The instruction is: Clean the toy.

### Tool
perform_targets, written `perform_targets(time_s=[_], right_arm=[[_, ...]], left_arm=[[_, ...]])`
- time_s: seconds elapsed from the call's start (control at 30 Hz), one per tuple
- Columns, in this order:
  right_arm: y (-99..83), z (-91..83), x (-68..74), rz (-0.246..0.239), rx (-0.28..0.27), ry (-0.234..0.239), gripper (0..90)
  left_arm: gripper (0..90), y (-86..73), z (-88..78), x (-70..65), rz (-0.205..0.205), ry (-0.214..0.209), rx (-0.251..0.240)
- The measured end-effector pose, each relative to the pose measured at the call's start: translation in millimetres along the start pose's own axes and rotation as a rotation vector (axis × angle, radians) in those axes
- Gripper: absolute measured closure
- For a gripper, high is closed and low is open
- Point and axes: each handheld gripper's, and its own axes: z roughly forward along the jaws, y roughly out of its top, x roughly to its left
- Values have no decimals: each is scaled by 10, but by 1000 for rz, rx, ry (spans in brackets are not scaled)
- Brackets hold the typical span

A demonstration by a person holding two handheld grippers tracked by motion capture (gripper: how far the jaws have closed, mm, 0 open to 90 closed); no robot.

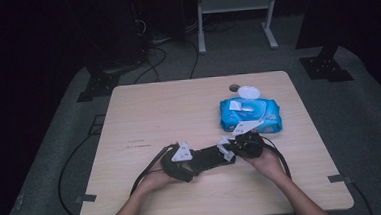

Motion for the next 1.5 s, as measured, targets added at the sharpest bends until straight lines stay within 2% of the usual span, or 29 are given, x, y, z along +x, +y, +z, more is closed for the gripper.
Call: perform_targets(time_s=[0.07,0.1,0.2,0.27,0.33,0.4,0.5,0.57,0.67,0.73,0.9,0.97,1.03,1.17,1.33,1.43,1.5], right_arm=[[-20,-35,0,15,6,12,805],[-14,-38,21,16,7,26,805],[20,15,157,-29,11,74,805],[24,37,203,-63,17,58,805],[9,24,172,-49,15,46,805],[-44,-18,84,-24,20,23,805],[-113,-60,31,3,26,15,804],[-117,-69,52,11,19,29,805],[-86,-38,114,0,8,74,804],[-79,-19,136,-19,15,65,804],[-158,-61,-29,30,39,29,804],[-165,-63,-46,42,39,29,804],[-121,-53,-16,27,40,14,804],[7,-2,20,6,21,14,804],[167,148,-16,34,-8,12,804],[177,216,-58,35,6,3,803],[140,200,-96,49,10,0,802]], left_arm=[[240,2,3,0,4,3,4],[239,2,6,3,-6,6,3],[240,-12,-2,28,-18,17,3],[240,-31,-19,40,-22,23,3],[240,-42,-35,46,-26,31,3],[240,-41,-47,59,-28,33,0],[240,-37,-45,67,-24,35,6],[239,-38,-37,66,-28,37,7],[239,-40,-36,65,-29,37,5],[239,-36,-42,67,-26,38,5],[239,-19,-50,65,-22,38,-7],[239,-16,-46,63,-20,40,-5],[239,-18,-44,64,-17,41,-2],[239,-19,-42,65,-13,40,1],[239,-19,-42,61,-5,43,3],[239,-26,-47,72,-15,37,-3],[239,-19,-52,67,-12,39,-8]])
